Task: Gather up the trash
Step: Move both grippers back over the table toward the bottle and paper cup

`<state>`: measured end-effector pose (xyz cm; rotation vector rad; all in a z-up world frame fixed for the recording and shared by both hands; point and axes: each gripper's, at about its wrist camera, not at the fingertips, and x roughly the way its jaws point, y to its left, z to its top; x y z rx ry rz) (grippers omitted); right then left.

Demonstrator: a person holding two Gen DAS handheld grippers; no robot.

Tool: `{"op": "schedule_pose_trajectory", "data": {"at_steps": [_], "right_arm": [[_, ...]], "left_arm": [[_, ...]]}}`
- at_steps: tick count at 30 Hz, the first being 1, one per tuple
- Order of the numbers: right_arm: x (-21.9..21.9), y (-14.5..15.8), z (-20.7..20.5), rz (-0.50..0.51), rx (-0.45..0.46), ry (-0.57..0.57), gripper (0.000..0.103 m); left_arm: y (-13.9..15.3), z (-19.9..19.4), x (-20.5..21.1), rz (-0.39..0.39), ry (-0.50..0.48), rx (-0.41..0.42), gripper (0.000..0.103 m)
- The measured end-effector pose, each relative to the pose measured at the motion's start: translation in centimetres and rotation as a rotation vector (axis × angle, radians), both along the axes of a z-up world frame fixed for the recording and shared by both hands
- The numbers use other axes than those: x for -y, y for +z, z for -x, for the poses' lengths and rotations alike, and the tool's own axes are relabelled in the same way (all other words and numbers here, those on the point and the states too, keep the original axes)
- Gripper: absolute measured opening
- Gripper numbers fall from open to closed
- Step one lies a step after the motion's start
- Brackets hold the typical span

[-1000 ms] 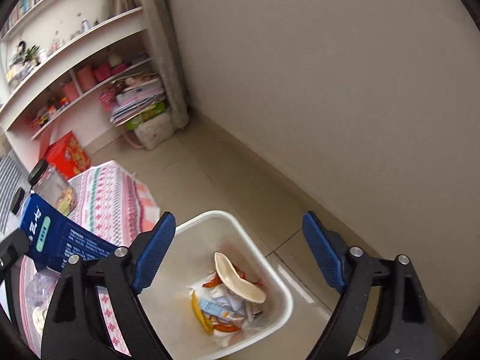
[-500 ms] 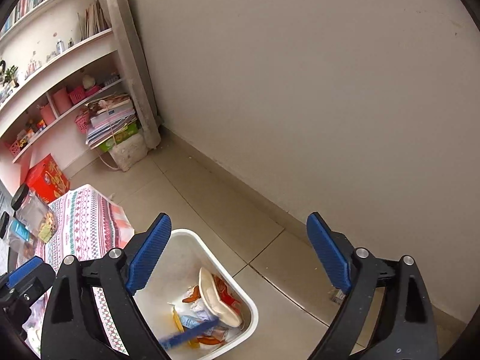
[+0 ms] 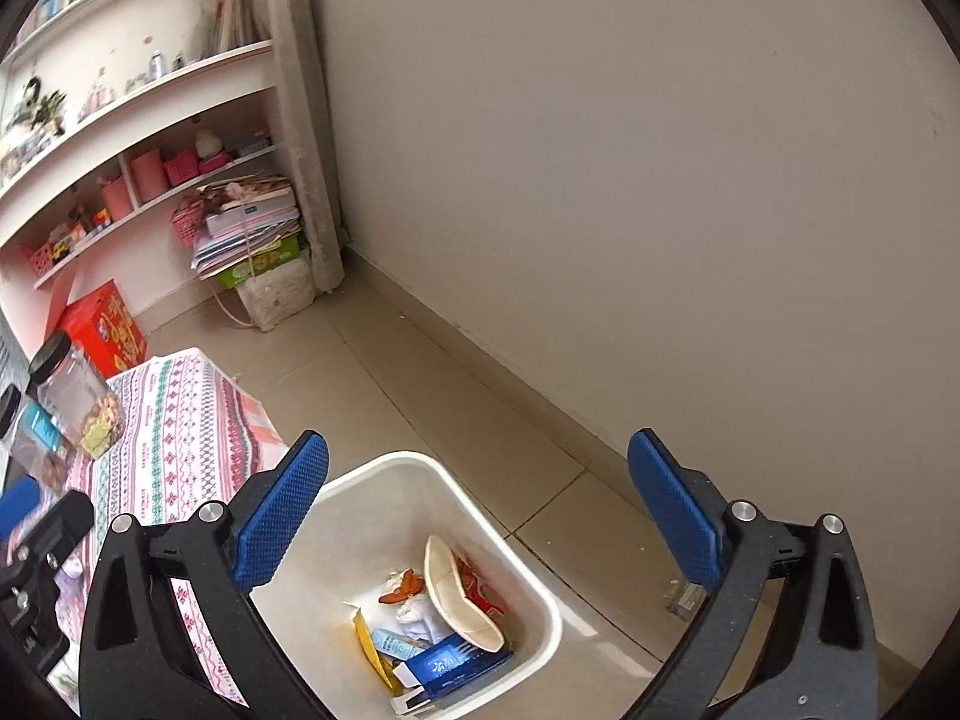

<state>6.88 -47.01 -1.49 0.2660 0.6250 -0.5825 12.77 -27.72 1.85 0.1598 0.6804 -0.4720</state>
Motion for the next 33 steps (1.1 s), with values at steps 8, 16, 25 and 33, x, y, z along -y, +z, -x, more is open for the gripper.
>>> {"op": "schedule_pose_trajectory", "data": {"at_steps": [8, 16, 25, 33], "right_arm": [[-4.7, 0.1, -2.1, 0.034, -0.013, 0.088, 0.096], [-9.5, -0.2, -4.9, 0.057, -0.05, 0.184, 0.096], [-14.8, -1.2, -8.1, 0.061, -0.113, 0.295, 0.096], [-19.0, -2.4, -10.4, 0.084, -0.168, 0.378, 0.096]], "left_arm": [[-0.3, -1.4, -4.1, -0.053, 0.098, 0.018, 0.083], [-2.1, -4.3, -8.9, -0.126, 0.178, -0.008, 0.083], [-4.7, -7.2, -14.0, -0.269, 0.215, -0.066, 0.083], [-9.7, -11.5, -19.4, -0.492, 0.159, -0.203, 0.083]]}}
